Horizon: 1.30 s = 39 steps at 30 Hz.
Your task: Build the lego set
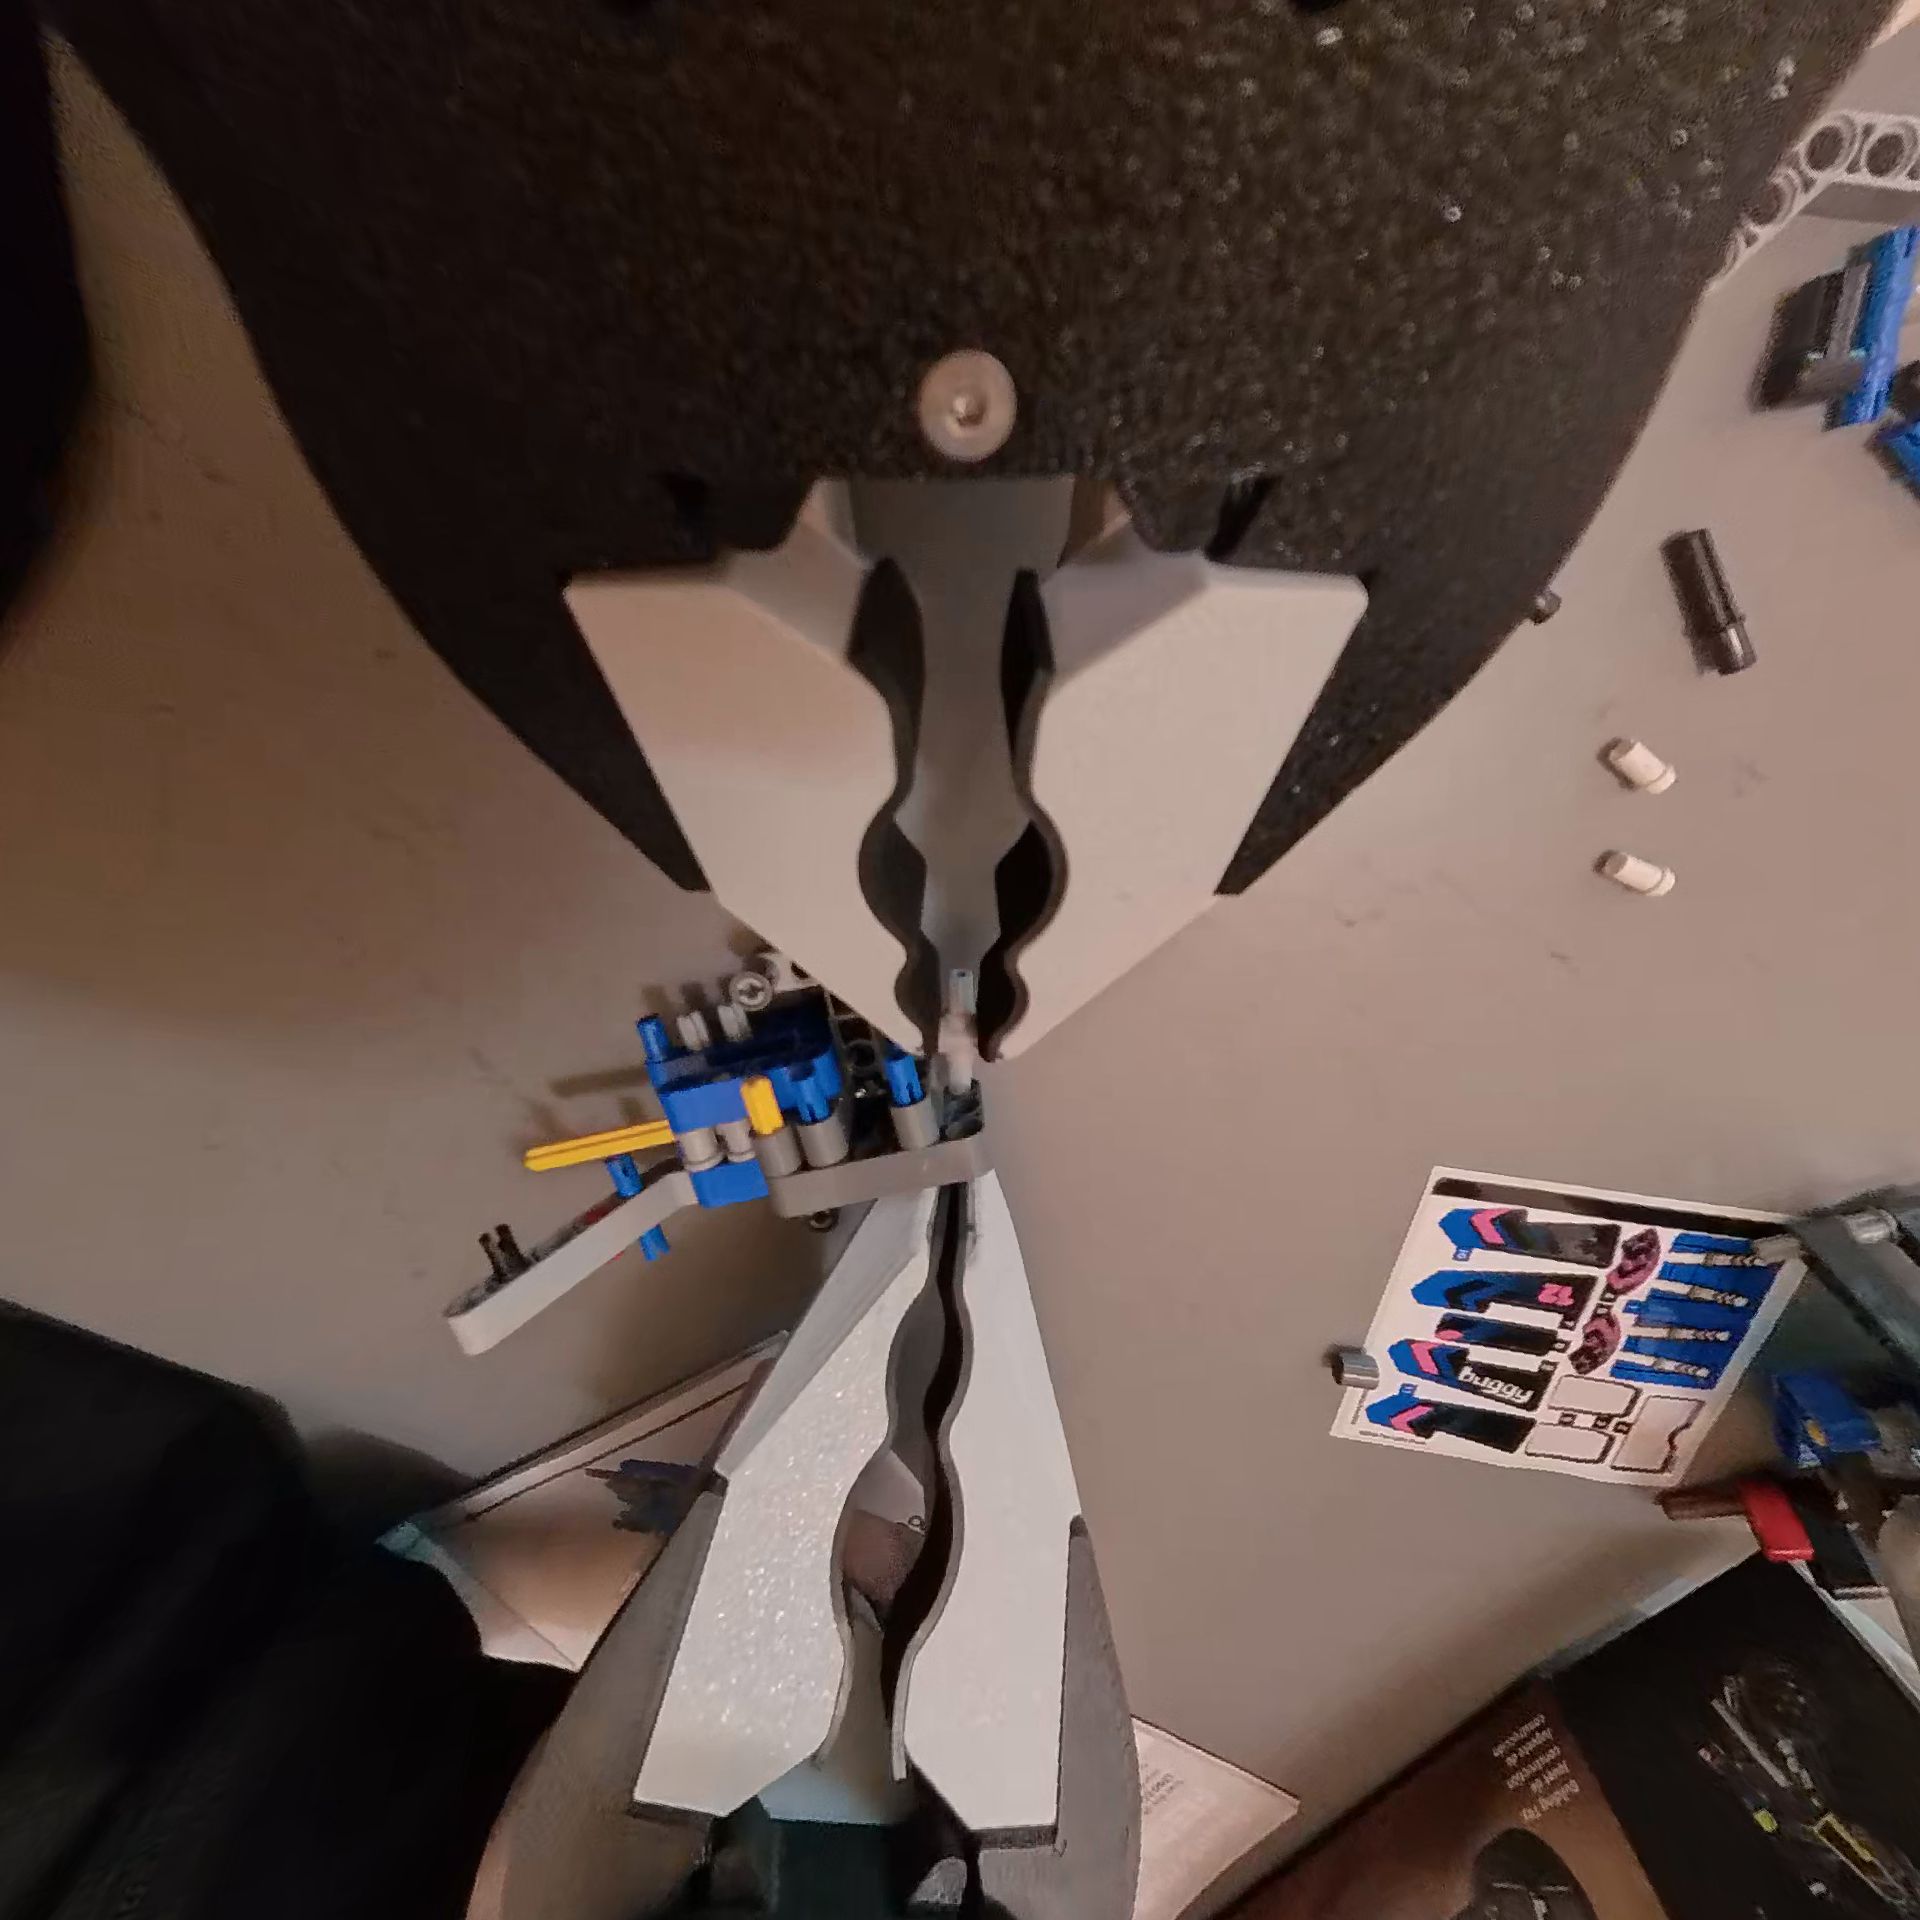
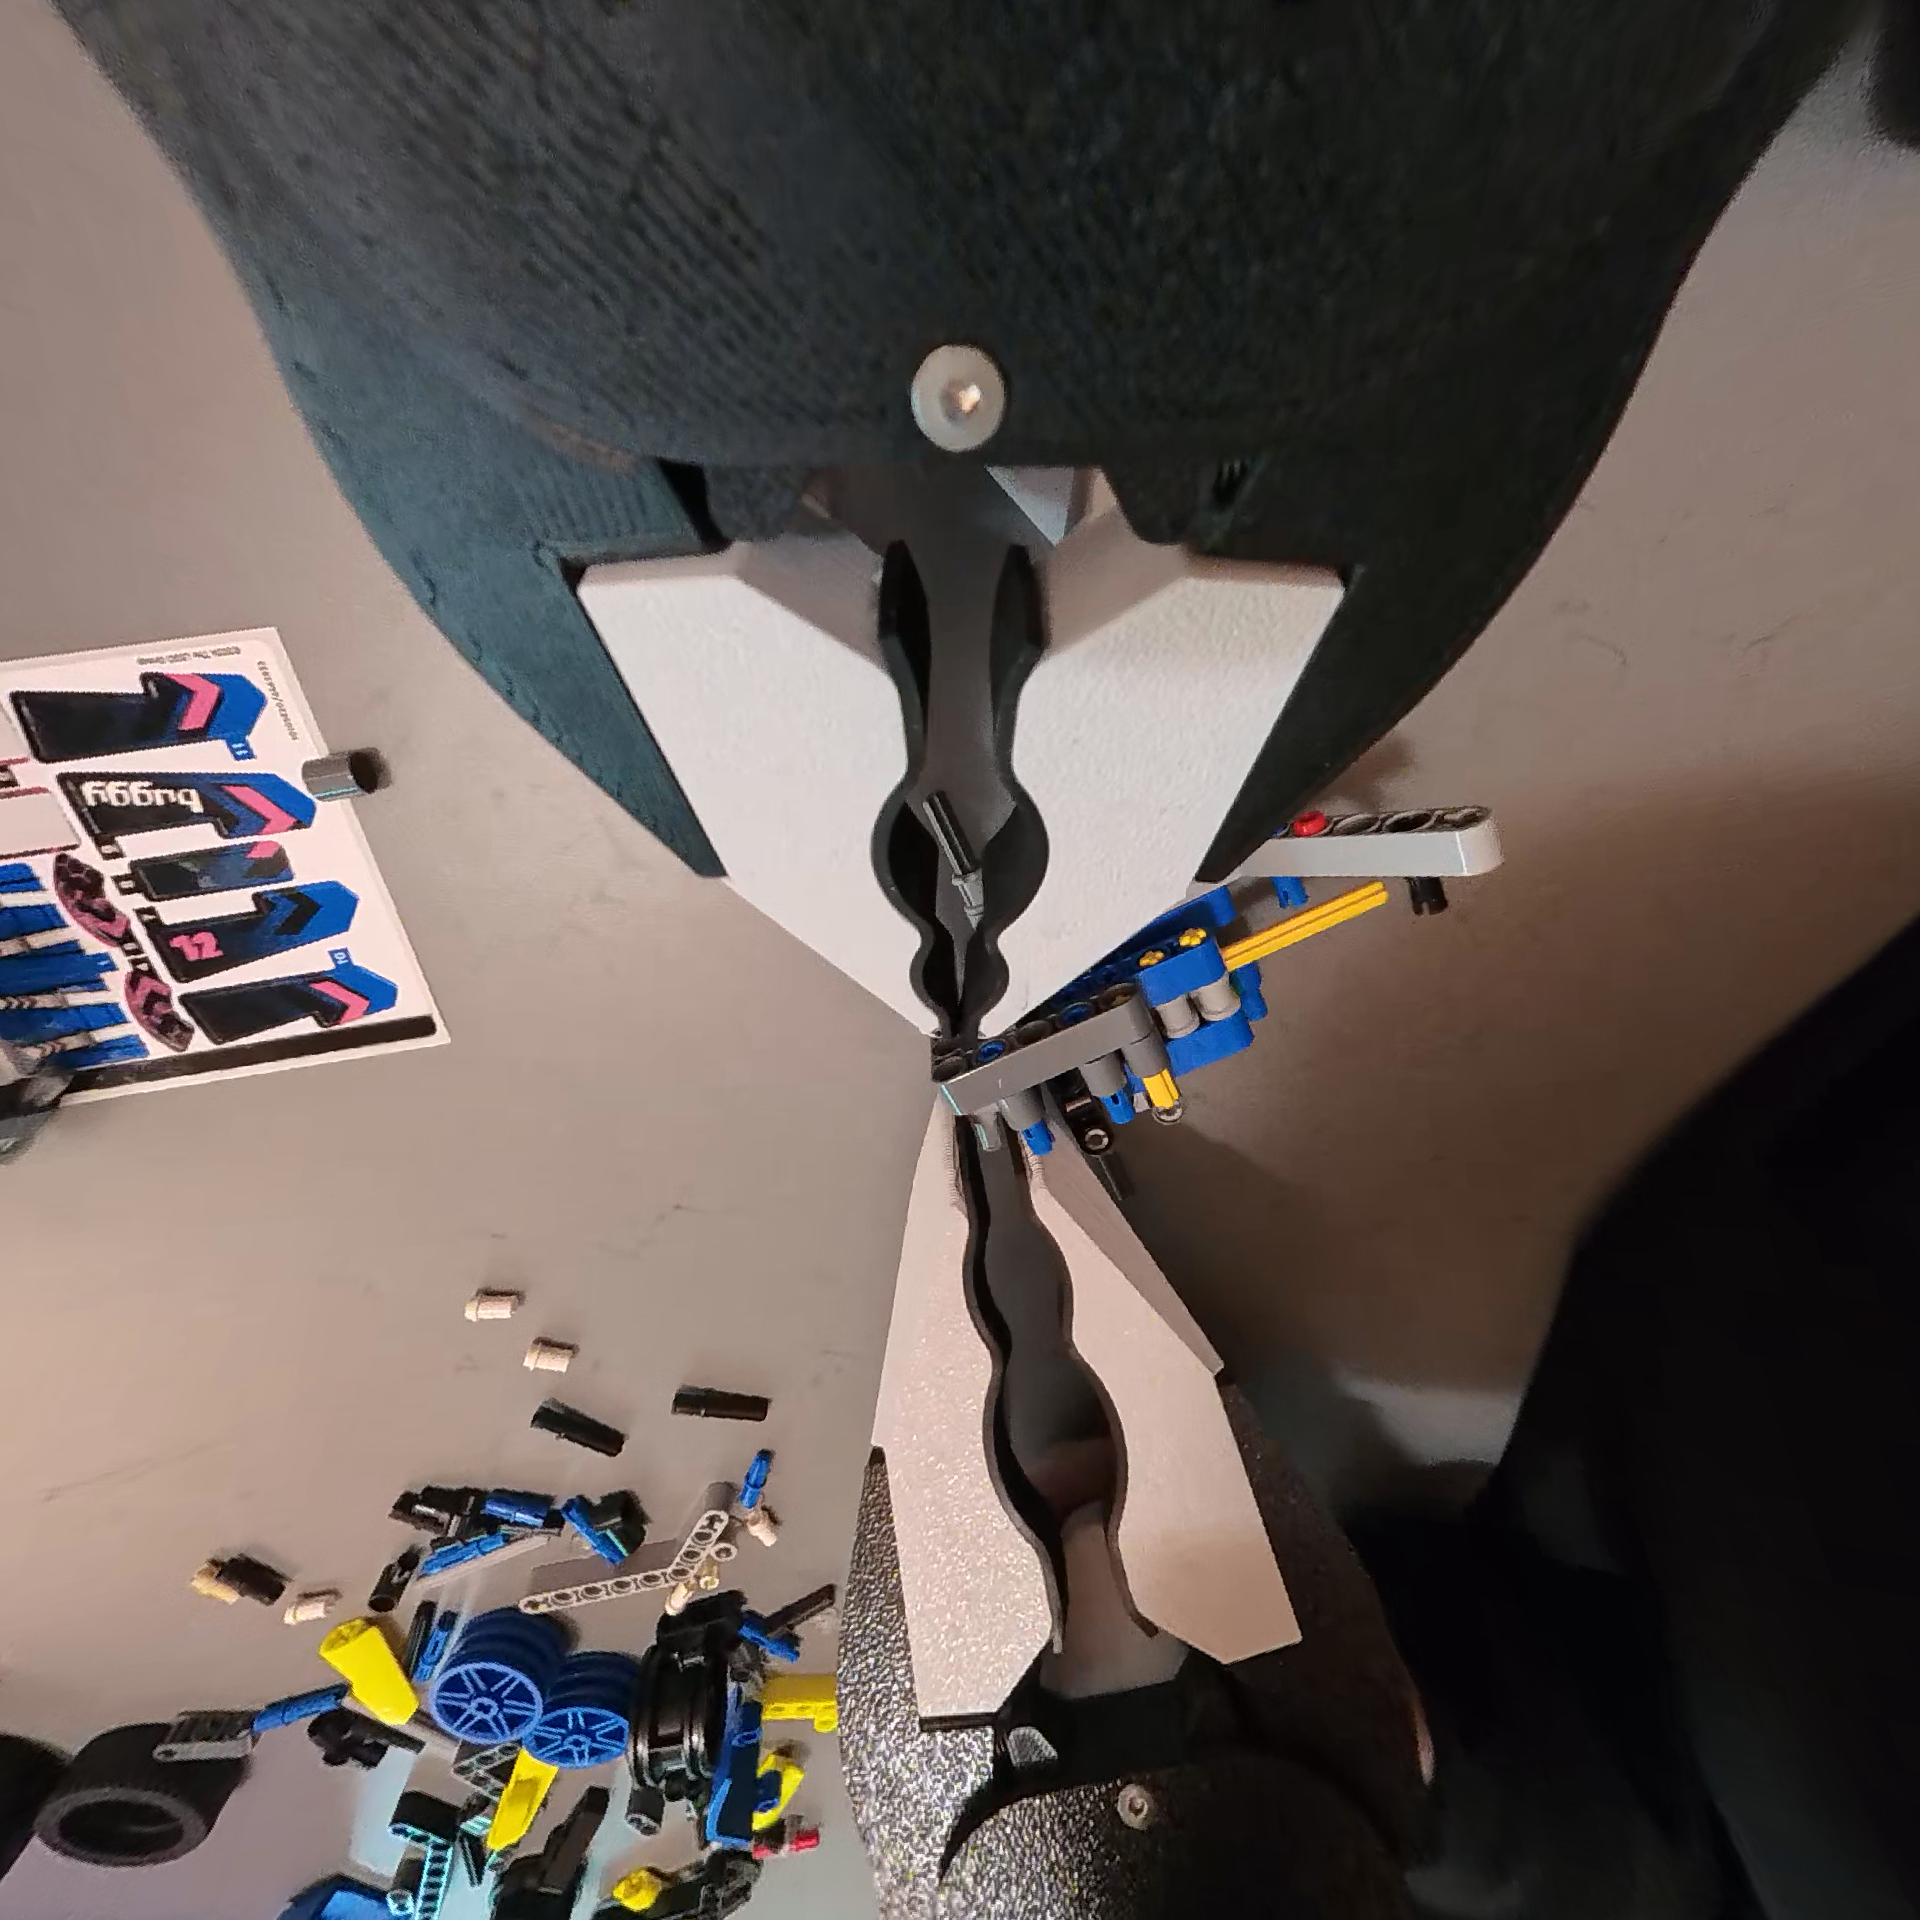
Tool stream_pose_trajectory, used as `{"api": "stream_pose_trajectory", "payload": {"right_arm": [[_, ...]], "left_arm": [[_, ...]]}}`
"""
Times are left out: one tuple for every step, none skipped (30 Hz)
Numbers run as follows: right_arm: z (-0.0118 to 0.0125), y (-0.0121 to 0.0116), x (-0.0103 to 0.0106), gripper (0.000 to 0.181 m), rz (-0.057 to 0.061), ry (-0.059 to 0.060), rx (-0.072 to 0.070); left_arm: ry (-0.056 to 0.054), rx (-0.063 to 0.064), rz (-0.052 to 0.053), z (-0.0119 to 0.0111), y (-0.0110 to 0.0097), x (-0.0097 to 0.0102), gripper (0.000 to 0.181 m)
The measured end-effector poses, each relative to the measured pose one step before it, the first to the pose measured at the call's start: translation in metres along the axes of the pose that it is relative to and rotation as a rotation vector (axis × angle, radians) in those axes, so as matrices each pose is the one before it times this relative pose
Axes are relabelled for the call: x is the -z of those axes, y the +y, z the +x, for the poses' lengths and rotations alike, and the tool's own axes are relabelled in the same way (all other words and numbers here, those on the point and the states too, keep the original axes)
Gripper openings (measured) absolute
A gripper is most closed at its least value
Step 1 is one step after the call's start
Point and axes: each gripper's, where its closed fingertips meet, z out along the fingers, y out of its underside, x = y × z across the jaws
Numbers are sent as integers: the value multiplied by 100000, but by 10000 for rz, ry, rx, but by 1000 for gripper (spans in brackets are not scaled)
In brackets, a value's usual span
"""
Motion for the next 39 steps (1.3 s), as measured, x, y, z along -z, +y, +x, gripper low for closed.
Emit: {"api": "stream_pose_trajectory", "payload": {"right_arm": [[25, 4, -18, 0, -4, -17, -52], [55, -8, -45, 0, -4, 16, -118], [51, 2, -28, 0, -3, 7, -103], [84, -2, 3, 0, -2, 48, -26], [74, 15, 2, 0, -6, 48, -24], [11, 10, 7, 0, -2, -6, -50], [-3, 12, -1, 0, -3, -23, -76], [21, 3, -16, 0, -7, 15, -34], [-13, 47, -24, 0, -36, 14, -4], [44, -6, 2, 0, 6, 59, 18], [115, 9, -12, 0, -3, 100, -14], [128, 5, -8, 0, -7, 111, -2], [64, 11, 17, 0, -7, 31, -27], [3, 11, 10, 0, -6, -33, -40], [-22, 3, 1, 0, 1, -11, 9], [-20, -10, 4, 0, 6, 26, 57], [-53, -4, 19, 0, 7, 1, 41], [-99, 31, 8, 0, -7, -68, -46], [-73, 28, 22, 0, 3, -60, -54], [-84, 2, 9, 0, 6, -56, 6], [-85, 27, -12, 0, -18, -49, 24], [-15, -25, 16, 0, 14, 22, 38], [-154, -13, 70, 1, 32, -44, 102], [-175, 4, 211, 3, 72, -65, 75], [156, 65, 335, 5, 83, 98, -145], [391, 9, 452, 15, 124, 174, -389], [215, -82, 536, 18, 144, 39, -501], [-96, -207, 519, 19, 142, -62, -504], [-470, -304, 437, 20, 72, -139, -334], [-633, -341, 337, 19, 12, -57, -132], [-584, -258, 153, 19, -81, 107, -101], [-375, -73, -35, 18, -231, 261, -182], [75, 37, -224, 19, -281, 528, -262], [123, 107, -326, 21, -257, 533, -320], [108, 144, -354, 23, -224, 491, -416], [387, 52, -340, 25, -128, 612, -526], [-117, 77, -256, 31, -115, 343, -410], [-416, 353, -127, 34, -280, 250, -193], [97, 282, 4, 37, -212, 609, -120]], "left_arm": [[-33, -7, 3, -71, -10, 10, 4], [-39, 12, -4, -75, 4, 4, 4], [-33, 30, -3, -87, -22, -26, 4], [-23, 25, -8, -57, -1, -22, 4], [3, 14, -6, -7, 2, -19, 4], [-3, -4, -7, 0, 6, -1, 4], [-13, -4, -18, -7, 18, -16, 4], [37, 41, -36, 11, 34, -37, 4], [77, 138, -4, -21, -7, -17, 4], [94, 216, 4, -87, -11, -19, 4], [88, 224, 3, -95, -32, -32, 4], [33, 101, -6, -45, -12, -36, 4], [-27, -31, -9, 13, 6, -19, 4], [-43, -73, -4, 31, 10, -7, 4], [-35, -72, 4, 35, 1, 11, 4], [-13, -74, 1, 64, 4, -4, 4], [14, -65, -5, 80, 16, -5, 4], [24, -58, 0, 91, 11, -3, 4], [96, -23, -15, 137, 43, -13, 4], [122, 58, -1, 82, 12, 6, 4], [72, 65, 25, 12, -21, 29, 4], [106, 0, 36, 130, -47, 17, 4], [68, -16, 86, 98, -112, 49, 4], [41, -11, 88, 59, -111, 71, 4], [68, 9, 32, 69, -28, 44, 4], [41, 7, 45, 38, -57, 34, 4], [35, -21, 67, 58, -83, 67, 4], [24, -30, 40, 61, -43, 48, 5], [-33, -27, 20, -20, -22, 17, 4], [-8, -46, -4, 36, 3, -4, 4], [21, -55, -43, 78, 50, -41, 4], [-21, -41, -50, 20, 63, -47, 4], [-37, -29, -44, -14, 38, -50, 4], [-6, -20, -28, 10, 38, -23, 4], [1, 7, 3, 0, 0, 5, 4], [-37, 47, 28, -93, -34, 39, 4], [5, 65, 11, -53, -14, 1, 4], [40, 68, -12, -27, 19, -10, 4], [-22, 58, 23, -80, -39, 15, 4]]}}
